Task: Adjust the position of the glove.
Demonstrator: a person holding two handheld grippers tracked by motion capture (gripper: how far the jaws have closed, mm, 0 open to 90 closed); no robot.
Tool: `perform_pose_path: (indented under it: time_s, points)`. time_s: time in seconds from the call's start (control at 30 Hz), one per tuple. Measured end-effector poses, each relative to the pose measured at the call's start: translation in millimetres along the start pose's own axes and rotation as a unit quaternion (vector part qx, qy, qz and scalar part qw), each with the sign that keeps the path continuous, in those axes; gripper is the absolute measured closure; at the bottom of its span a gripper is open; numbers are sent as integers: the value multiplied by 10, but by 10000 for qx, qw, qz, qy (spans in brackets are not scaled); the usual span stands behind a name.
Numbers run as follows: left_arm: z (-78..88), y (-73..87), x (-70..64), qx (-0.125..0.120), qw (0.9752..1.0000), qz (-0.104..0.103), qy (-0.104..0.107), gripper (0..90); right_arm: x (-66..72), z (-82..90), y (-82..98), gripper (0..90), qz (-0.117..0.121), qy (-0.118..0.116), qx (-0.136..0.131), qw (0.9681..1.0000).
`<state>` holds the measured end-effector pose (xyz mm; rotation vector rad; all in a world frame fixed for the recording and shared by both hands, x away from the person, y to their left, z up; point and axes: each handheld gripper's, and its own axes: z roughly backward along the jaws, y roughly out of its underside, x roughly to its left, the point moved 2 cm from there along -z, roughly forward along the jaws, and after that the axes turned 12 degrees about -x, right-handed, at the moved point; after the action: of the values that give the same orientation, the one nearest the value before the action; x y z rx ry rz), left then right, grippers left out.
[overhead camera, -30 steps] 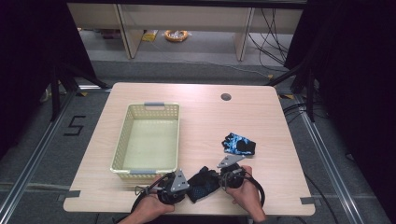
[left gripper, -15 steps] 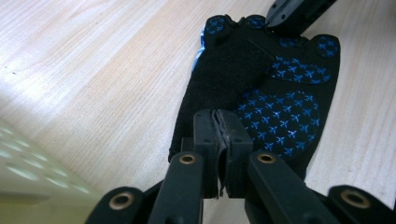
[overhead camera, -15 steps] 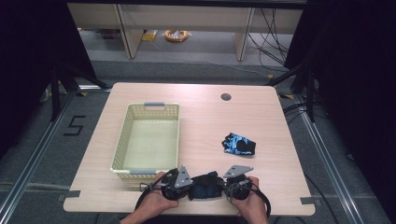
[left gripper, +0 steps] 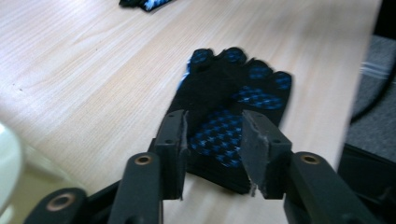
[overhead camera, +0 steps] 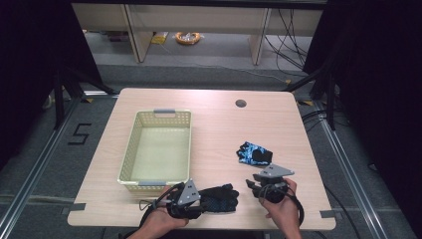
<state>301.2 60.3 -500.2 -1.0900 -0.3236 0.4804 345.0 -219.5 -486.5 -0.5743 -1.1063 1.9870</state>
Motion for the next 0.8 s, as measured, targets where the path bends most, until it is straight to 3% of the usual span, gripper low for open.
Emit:
perform_pose_path:
  time_s: [0.03,0.07,0.1,0.13,0.17,0.2,0.3,0.4,0.5,0.6,0.67,0.73,0.8]
  points:
    - [41,1,6,36,10000,-25,85,566,-109,3,-11,618,-181,116,-61,9997]
    - [70,20,-3,-52,10000,82,22,561,-182,-1,-6,614,-110,194,-119,9997]
    - [120,32,16,30,10000,66,36,546,-243,17,-15,607,-338,371,-65,9987]
    - [143,46,27,-11,10000,71,39,524,-320,10,-18,596,-392,469,-116,9981]
    - [194,75,37,7,9997,230,27,514,-384,3,-28,585,-403,534,-127,9977]
    - [219,89,45,-25,9996,282,19,510,-440,-3,-44,578,-640,761,-108,9950]
    - [332,136,95,122,9995,296,-12,483,-638,-72,-85,563,-690,903,-153,9934]
    - [391,184,98,-26,9988,490,-60,460,-755,-168,-140,549,-968,1033,-10,9899]
    - [449,238,113,8,9983,581,-101,453,-820,-285,-163,517,-1135,1138,79,9870]
    - [486,280,137,117,9986,502,-77,444,-851,-385,-169,516,-1217,1213,148,9850]
    - [476,294,117,24,9979,636,-123,444,-877,-448,-154,518,-1201,1255,230,9845]
    - [492,293,136,143,9987,473,-97,447,-878,-484,-147,530,-1298,1211,261,9838]
    - [489,287,132,132,9988,468,-91,451,-896,-496,-133,539,-1299,1155,344,9842]
